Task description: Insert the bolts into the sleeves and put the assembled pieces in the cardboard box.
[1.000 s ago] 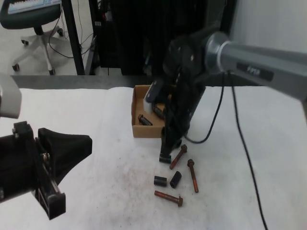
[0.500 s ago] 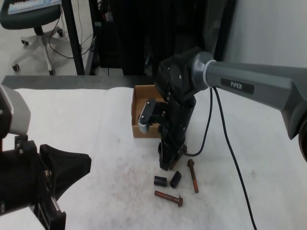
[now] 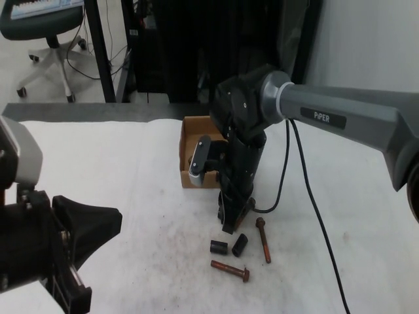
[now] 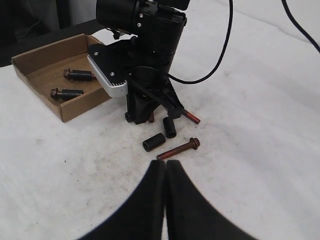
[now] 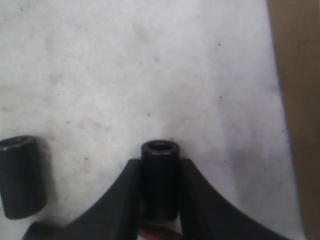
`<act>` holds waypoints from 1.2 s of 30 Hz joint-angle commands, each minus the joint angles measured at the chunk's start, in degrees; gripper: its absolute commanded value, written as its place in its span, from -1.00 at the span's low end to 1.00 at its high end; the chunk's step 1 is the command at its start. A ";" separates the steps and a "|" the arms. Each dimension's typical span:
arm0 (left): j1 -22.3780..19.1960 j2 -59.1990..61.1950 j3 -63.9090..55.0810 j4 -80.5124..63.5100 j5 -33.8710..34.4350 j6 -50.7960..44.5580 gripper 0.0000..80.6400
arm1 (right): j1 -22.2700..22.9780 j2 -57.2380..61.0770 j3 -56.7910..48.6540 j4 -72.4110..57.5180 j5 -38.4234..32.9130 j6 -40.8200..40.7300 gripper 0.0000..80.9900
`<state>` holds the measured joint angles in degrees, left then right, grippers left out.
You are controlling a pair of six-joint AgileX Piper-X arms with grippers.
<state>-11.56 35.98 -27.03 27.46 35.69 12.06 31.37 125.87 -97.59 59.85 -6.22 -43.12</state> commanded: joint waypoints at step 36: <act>-0.04 3.15 -0.50 -7.86 -2.39 -5.56 -0.99 | -12.51 -27.57 4.77 0.43 -38.13 11.62 -0.98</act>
<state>-11.56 36.83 -27.03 20.71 34.55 5.99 19.97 100.43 -94.85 59.47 -41.21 -32.50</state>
